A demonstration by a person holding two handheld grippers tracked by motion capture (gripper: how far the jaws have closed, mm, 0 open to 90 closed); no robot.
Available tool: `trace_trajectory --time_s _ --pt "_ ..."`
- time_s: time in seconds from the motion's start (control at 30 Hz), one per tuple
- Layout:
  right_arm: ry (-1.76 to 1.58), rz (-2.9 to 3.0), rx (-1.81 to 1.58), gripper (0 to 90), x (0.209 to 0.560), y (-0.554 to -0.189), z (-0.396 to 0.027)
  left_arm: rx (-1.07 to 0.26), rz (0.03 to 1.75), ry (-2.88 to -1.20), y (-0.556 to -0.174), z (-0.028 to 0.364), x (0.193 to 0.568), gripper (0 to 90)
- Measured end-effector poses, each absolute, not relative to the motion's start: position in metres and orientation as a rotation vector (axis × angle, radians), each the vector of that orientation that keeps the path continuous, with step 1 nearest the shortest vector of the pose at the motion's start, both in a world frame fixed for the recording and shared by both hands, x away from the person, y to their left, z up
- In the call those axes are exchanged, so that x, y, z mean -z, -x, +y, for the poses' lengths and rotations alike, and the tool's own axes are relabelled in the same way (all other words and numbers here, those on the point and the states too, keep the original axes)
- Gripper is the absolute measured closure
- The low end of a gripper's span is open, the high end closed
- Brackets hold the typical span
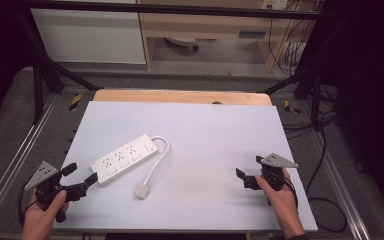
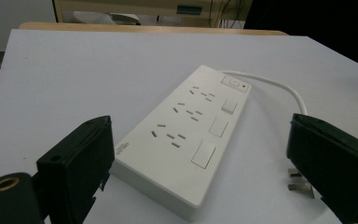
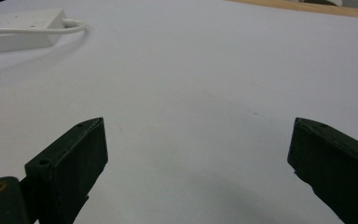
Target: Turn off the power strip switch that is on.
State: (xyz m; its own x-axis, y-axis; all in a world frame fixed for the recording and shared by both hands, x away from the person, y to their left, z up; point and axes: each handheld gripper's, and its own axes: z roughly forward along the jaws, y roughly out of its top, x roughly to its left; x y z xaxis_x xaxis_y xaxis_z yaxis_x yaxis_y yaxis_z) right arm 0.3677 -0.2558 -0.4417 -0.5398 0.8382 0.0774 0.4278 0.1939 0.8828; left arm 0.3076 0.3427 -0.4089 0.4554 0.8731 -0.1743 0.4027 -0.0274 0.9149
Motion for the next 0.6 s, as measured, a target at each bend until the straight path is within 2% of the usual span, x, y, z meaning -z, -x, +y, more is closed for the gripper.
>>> trace_trajectory --time_s 0.6 --pt "-1.198 2.005 -1.301 4.0 0.4362 -0.3622 -0.2577 -0.571 1.109 -1.632 -0.3069 0.3344 0.4057 8.0"
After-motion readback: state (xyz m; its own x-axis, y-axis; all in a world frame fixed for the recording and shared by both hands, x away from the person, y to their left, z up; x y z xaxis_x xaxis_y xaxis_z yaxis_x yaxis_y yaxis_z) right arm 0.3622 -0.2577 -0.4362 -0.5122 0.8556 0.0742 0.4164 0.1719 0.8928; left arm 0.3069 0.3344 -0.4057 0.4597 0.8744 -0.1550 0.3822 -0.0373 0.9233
